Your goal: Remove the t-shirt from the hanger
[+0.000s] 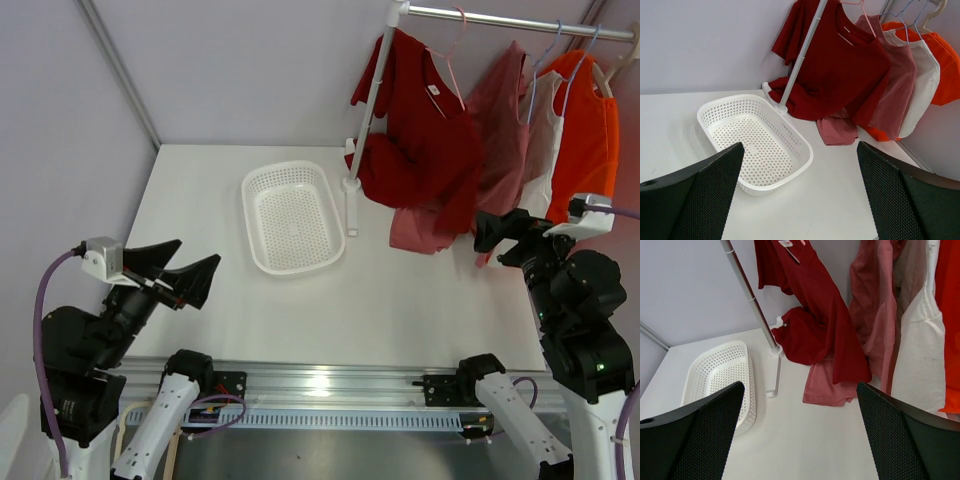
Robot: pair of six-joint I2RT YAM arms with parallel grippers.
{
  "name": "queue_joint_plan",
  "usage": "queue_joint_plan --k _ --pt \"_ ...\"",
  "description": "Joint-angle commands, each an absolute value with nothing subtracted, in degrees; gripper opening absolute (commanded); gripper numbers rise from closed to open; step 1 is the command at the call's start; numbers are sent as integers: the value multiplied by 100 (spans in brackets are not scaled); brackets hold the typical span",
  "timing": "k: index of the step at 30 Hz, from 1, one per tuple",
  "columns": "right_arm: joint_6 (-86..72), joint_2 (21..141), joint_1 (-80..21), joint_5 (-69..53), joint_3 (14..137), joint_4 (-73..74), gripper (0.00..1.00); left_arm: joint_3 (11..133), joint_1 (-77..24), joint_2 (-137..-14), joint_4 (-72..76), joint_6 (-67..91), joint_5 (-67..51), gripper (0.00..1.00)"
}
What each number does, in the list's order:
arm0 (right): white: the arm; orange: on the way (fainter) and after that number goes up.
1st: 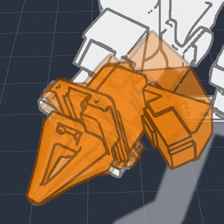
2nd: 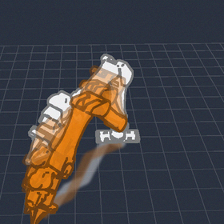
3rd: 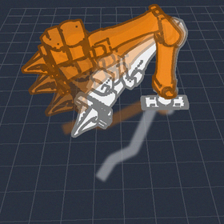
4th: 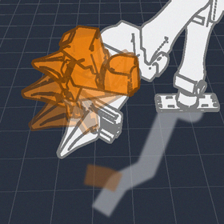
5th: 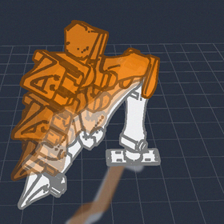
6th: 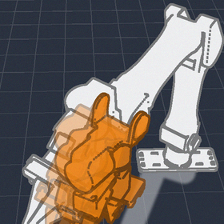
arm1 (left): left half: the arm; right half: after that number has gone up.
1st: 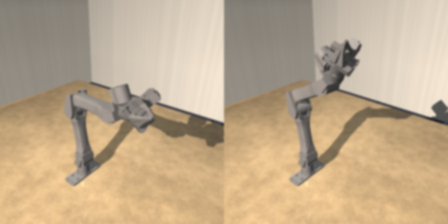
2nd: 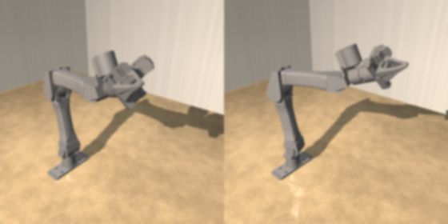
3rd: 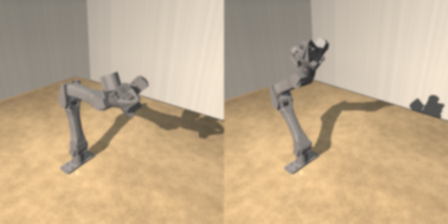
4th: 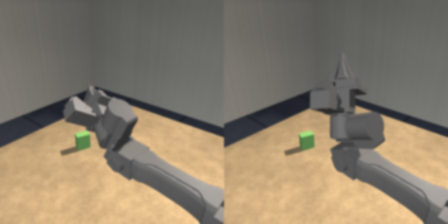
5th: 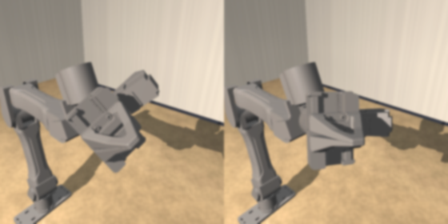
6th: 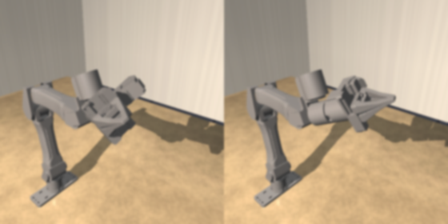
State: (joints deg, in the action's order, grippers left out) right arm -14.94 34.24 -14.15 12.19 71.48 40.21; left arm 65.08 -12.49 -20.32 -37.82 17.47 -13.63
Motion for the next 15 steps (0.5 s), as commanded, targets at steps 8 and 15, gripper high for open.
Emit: queue_joint_plan --k 8,15 --pt "-1591 3936 -1433 686 6909 2929 98 6320 -1266 -2373 -3543 1881 -1124 100" --pt "-1214 5711 -1433 966 7381 1067 99 6082 -1266 -2593 -3296 1969 -1608 100"
